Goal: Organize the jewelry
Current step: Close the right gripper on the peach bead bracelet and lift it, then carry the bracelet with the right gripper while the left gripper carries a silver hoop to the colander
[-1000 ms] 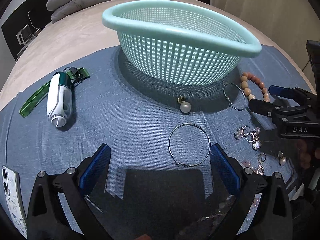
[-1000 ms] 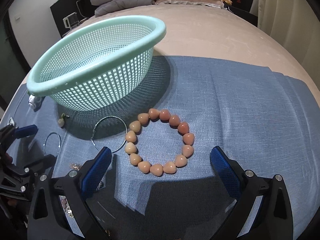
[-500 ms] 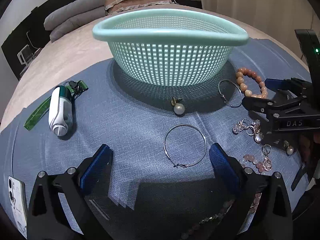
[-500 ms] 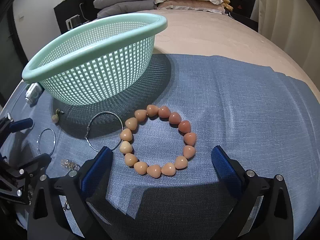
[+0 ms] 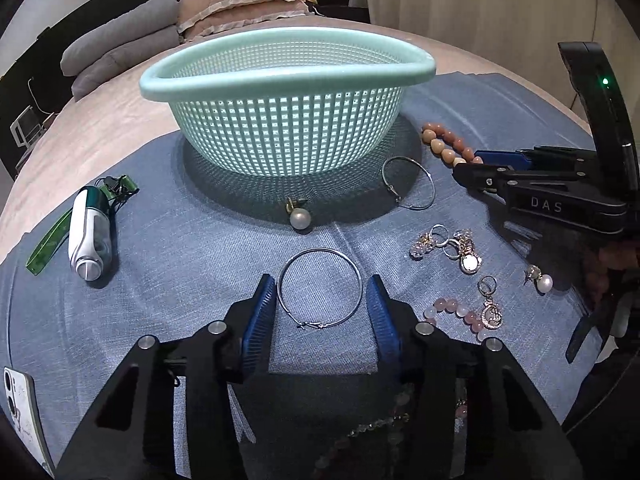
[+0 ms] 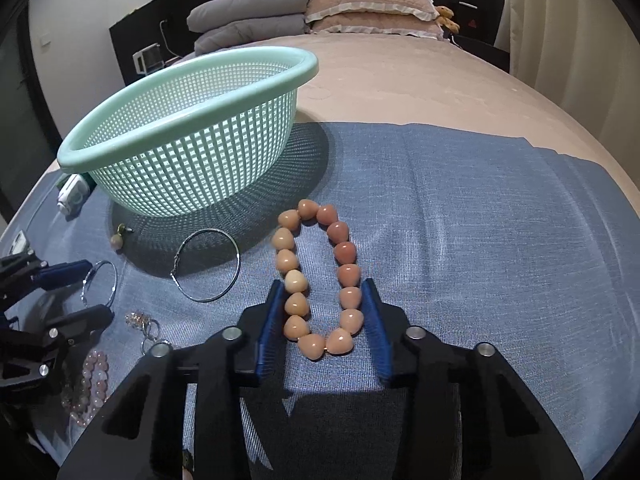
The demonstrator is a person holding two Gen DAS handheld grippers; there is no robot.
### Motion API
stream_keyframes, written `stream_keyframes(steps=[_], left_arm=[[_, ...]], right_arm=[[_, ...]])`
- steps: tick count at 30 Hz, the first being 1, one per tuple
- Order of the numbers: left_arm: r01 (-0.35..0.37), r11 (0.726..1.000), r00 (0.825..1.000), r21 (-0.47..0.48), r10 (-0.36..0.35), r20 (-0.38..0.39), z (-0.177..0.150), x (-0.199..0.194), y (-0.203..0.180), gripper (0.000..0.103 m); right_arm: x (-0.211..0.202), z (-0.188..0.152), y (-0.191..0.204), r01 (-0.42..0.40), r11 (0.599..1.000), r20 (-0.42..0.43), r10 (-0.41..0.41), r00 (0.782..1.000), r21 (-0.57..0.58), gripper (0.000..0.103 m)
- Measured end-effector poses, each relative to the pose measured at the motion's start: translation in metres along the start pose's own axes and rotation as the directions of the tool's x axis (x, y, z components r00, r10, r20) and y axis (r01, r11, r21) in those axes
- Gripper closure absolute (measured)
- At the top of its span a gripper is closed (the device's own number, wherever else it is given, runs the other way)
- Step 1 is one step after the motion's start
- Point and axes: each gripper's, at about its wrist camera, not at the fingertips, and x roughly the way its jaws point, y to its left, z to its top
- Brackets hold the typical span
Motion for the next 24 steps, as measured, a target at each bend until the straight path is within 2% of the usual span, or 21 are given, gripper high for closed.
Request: stream_keyframes(steps=[4,5,11,17,24], left_arm=[[0.016,0.999,1.000,-0.032,-0.016,-0.003,-0.005,-0.003,-0.002,0.058],[0.017,0.999,1.000,-0.036,-0.017,-0.002,-0.005,-0.003,-0.001,0.059],[0.029,0.998,0.999,-0.062,-0.031,-0.022,0.006,-0.001,0.010,0.059],[0.041,0.996,0.998,-0.075,-0.044,-0.042,0.010,-0.010,0.009,0.059],[0.026,0.998,1.000,-0.057,-0.027,-0.014,0.017,-0.031,0.001,0.059]], right_arm=[[-0.003,0.000,0.000,-0.012,1.000,0.001,0.012,1.000,-0.001,0.085],[-0.004,0.001,-0.001,-0.029,1.000,0.000,0.029,1.000,0.002,0.092],[-0.014,-0.001,-0.010,-0.114,0.990,-0.010,0.116,0.993,0.077,0.092],[-0.036,0.003,-0.009,-0.111,0.992,0.015,0.110,0.994,0.059,0.092],[-0.071,0.014,0.002,-0.101,0.995,0.072,0.100,0.992,0.013,0.092]])
